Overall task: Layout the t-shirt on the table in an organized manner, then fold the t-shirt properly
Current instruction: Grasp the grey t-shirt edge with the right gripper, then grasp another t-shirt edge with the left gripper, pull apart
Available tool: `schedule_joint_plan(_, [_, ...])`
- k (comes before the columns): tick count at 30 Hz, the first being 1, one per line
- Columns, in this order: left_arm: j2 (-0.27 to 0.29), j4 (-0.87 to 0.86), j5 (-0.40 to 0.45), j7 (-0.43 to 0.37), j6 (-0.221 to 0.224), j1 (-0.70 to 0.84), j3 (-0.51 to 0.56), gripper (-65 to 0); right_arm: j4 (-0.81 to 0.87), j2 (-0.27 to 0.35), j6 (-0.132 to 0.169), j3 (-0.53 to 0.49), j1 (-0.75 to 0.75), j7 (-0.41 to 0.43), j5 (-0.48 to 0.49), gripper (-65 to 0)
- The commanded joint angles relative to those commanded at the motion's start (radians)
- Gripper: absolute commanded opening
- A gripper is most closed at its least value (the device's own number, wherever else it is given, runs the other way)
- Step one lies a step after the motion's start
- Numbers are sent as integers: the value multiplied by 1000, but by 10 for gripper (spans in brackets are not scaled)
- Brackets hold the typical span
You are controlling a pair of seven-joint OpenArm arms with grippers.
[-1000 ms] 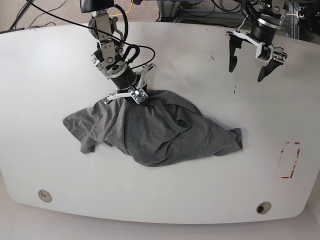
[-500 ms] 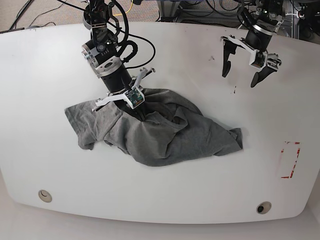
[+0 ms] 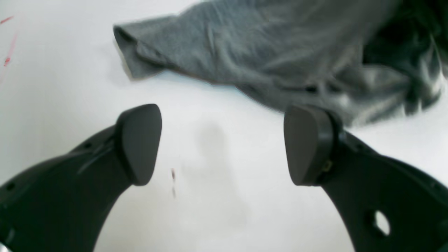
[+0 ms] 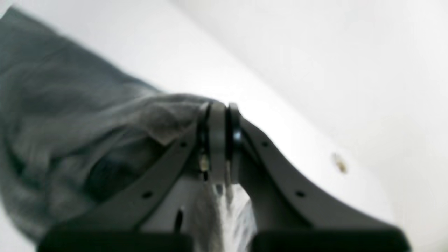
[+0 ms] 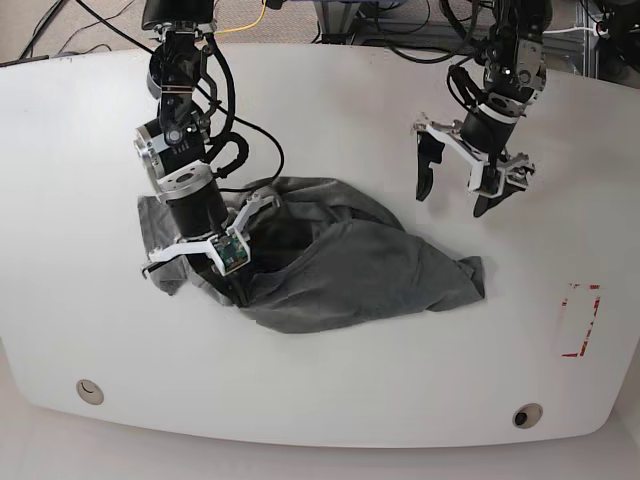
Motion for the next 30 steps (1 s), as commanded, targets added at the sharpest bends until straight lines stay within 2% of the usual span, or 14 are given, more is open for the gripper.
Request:
schedule_joint_plan(6, [26,-54,-2,80,0,-120,-41,-137,0,0,0,17,48,-2,-3,-650])
schedule_joint_plan(11, [69,-175,-3,123,-2,-233,-55,-137,0,0,0,21,66,-2,-3,-650])
schedule_joint_plan(20, [112,-356,-20,133,-5,-334,-48,-137,0,0,0,21,68,-2,-5,-650])
schedule_joint_plan(22, [115,-361,-21,133,-23,-333,-32,-137,0,0,0,23,71,-2,-6,-650])
schedule_joint_plan(27, [115,-344,-21,133,-130,-285,21,-137,2,2,0,74,132,-2,-6,-650])
schedule_joint_plan(30, [115,-295,-20,133,-176,-244,48,-137,0,2,0,83,169,-2,-6,-650])
